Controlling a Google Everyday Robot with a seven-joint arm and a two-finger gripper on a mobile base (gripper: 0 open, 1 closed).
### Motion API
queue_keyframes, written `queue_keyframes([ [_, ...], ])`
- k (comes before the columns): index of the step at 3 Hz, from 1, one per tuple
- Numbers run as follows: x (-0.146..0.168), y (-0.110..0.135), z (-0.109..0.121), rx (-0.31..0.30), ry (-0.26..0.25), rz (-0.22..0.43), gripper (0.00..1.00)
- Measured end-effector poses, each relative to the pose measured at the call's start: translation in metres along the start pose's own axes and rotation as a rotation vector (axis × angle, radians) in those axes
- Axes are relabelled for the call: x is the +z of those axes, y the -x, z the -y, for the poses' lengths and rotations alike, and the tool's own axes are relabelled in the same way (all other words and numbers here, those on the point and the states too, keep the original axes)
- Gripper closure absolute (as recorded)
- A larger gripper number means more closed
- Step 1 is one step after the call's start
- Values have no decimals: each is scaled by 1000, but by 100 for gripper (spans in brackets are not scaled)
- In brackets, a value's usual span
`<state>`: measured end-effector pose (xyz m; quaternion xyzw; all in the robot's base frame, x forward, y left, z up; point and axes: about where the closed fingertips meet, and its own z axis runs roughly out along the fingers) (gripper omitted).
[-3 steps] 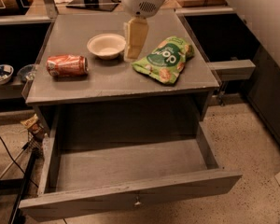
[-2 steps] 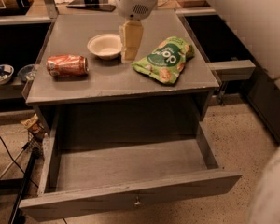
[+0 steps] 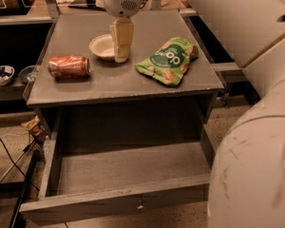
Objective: Place coke can into top drawer
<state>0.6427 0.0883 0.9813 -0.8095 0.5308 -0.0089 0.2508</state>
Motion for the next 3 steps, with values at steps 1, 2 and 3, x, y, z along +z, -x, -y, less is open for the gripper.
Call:
queue_keyframes([
  [1, 0, 0, 0, 0, 0, 0, 0],
  [2, 7, 25, -5, -12, 65, 108, 0],
  [3, 7, 42, -9, -26, 105, 167, 0],
])
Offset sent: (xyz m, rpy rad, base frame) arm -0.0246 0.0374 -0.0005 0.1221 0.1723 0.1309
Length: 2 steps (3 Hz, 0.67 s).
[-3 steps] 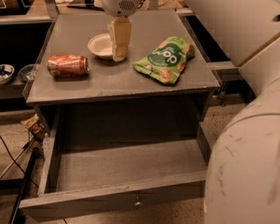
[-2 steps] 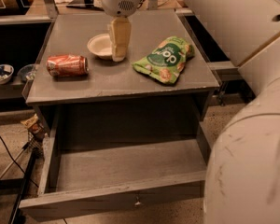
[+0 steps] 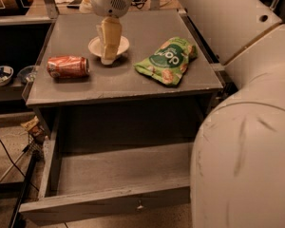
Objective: Place coke can into top drawer
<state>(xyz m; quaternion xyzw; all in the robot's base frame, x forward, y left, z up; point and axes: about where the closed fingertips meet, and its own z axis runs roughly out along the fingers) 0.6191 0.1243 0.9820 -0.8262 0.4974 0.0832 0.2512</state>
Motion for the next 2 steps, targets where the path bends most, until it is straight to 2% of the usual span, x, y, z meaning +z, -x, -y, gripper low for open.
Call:
queue_keyframes([
  [1, 0, 1, 0, 0, 1, 3, 0],
  [2, 13, -2, 6, 7, 44, -103, 0],
])
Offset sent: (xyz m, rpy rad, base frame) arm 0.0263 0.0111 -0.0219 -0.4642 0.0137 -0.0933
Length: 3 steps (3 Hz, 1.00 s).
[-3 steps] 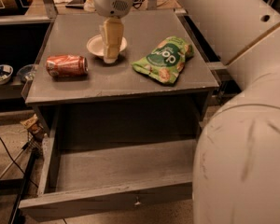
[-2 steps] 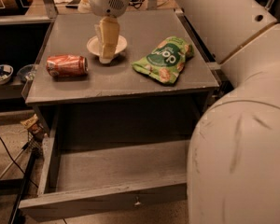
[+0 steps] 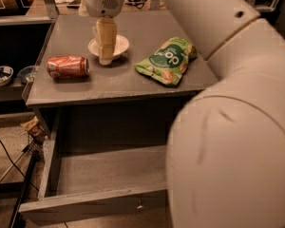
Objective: Place coke can into top drawer
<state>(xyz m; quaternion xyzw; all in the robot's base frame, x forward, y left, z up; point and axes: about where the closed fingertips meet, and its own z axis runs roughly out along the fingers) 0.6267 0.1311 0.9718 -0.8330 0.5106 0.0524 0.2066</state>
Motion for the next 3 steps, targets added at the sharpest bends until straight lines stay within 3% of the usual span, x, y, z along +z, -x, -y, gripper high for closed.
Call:
queue_keyframes([
  [1, 21, 2, 26, 1, 20, -129, 0],
  [2, 35, 10, 43, -15, 26, -164, 0],
  [3, 41, 15, 55, -23, -13, -131, 0],
])
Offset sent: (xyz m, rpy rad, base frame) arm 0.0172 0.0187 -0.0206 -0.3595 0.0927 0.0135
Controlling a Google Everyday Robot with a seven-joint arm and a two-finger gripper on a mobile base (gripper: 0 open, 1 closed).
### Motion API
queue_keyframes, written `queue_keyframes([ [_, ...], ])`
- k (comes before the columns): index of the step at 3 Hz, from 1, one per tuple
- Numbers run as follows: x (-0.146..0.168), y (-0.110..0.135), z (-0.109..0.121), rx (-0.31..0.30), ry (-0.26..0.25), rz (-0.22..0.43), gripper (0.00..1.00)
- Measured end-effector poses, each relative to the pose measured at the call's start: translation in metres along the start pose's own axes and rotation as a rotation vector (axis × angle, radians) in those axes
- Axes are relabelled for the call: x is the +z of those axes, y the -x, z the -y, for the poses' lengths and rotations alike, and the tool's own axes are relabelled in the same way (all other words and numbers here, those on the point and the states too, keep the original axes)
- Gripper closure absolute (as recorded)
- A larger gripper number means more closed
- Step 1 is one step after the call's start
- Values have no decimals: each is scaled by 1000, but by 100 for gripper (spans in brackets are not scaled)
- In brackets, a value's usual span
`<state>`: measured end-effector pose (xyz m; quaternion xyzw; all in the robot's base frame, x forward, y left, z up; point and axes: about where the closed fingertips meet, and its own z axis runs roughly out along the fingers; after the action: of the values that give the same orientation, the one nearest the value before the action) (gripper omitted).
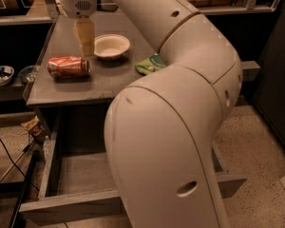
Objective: Place coke can into top drawer
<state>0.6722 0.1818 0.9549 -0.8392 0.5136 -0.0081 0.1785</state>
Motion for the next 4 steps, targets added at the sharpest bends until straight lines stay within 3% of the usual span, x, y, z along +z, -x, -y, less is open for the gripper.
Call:
queue_keyframes([
  [2, 14, 23, 4, -35, 6, 120, 0],
  [4, 28, 24, 11, -35, 7, 130, 0],
])
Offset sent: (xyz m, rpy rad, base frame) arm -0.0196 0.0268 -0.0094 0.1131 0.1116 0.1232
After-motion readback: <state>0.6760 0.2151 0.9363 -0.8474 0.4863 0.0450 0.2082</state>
